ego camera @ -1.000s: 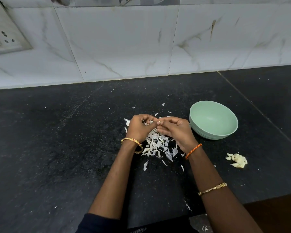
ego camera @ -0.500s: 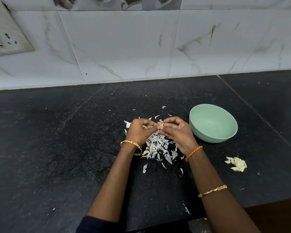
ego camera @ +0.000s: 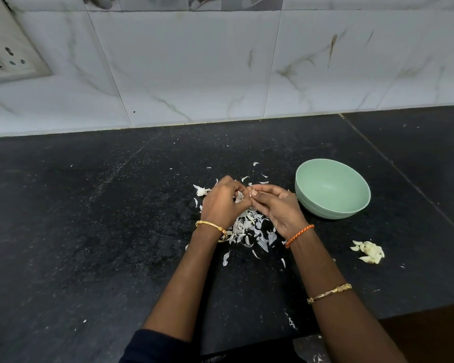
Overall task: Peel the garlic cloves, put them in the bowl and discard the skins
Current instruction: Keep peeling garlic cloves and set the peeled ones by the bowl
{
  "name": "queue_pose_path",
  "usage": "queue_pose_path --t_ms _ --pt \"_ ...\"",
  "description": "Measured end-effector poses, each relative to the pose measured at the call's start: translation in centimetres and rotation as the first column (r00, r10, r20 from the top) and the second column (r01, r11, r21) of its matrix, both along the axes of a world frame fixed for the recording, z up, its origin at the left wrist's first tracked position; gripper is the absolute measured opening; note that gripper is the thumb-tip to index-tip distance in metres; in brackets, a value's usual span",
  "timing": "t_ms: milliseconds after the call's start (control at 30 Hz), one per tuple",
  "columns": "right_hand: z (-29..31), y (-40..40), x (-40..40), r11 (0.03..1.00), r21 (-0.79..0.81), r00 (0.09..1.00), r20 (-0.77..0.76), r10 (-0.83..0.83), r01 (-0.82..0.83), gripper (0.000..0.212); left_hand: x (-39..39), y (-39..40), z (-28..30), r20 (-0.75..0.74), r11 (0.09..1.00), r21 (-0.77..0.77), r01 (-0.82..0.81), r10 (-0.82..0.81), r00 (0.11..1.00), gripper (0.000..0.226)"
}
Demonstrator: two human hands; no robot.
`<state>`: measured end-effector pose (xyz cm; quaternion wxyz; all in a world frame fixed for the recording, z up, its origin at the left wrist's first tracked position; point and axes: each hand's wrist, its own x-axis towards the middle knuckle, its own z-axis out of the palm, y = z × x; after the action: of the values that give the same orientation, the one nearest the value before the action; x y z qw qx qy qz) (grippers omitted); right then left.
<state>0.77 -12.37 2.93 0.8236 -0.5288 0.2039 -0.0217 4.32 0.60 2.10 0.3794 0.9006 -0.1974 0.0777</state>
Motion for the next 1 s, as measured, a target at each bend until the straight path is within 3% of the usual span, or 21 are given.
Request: queue_pose_path --t_ms 167,333,567,1000 --pt "0.0 0.2 -0.1 0.999 -0.051 0.999 -0.045 -0.012 0.009 0.013 -0.4 -0.3 -0.3 0.013 0.990 0.143 0.011 -0.013 1.000 0.023" --pt "0.2 0.3 -0.1 0.977 -0.214 0.999 -0.045 0.001 -0.011 0.009 -0.6 -0.5 -0.3 0.042 0.977 0.214 0.008 -0.018 0.999 0.023" --pt "0.7 -1.1 -0.3 0.948 -0.272 0.986 -0.055 0.155 -0.164 0.013 -0.8 -0.6 -0.4 0.051 0.957 0.285 0.049 -0.066 0.996 0.027" --pt "1.3 -2.6 -0.5 0.888 -0.336 0.950 -0.117 0.290 -0.313 0.016 -0.8 -0.4 -0.3 0.118 0.981 0.196 0.011 -0.035 0.992 0.022"
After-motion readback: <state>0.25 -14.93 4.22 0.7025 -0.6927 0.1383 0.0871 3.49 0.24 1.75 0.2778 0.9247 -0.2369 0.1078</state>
